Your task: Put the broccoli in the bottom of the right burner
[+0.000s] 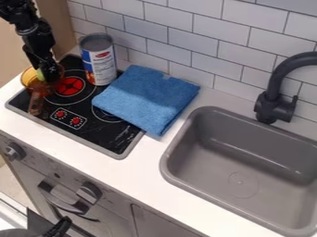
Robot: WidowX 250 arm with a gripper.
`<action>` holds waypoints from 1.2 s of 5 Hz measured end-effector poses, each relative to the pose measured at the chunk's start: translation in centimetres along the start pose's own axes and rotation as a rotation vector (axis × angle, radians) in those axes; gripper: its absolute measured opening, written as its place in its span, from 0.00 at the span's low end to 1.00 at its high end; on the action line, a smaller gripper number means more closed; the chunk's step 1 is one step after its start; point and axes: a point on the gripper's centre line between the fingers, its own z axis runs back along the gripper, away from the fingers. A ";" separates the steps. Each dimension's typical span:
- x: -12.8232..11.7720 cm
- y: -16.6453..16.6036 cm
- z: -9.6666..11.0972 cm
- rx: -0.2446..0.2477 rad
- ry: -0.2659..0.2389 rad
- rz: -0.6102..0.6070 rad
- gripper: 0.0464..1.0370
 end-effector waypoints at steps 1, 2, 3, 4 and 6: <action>-0.2 -0.2 -0.8 0.022 -0.007 -0.017 0.93; -0.2 -0.1 -0.8 0.032 -0.001 -0.011 0.76; 0.1 0.0 -1.0 0.056 -0.002 0.001 0.76; 0.1 -0.1 -1.0 0.050 0.007 0.007 0.67; -0.3 0.3 -0.3 0.018 -0.003 0.084 0.67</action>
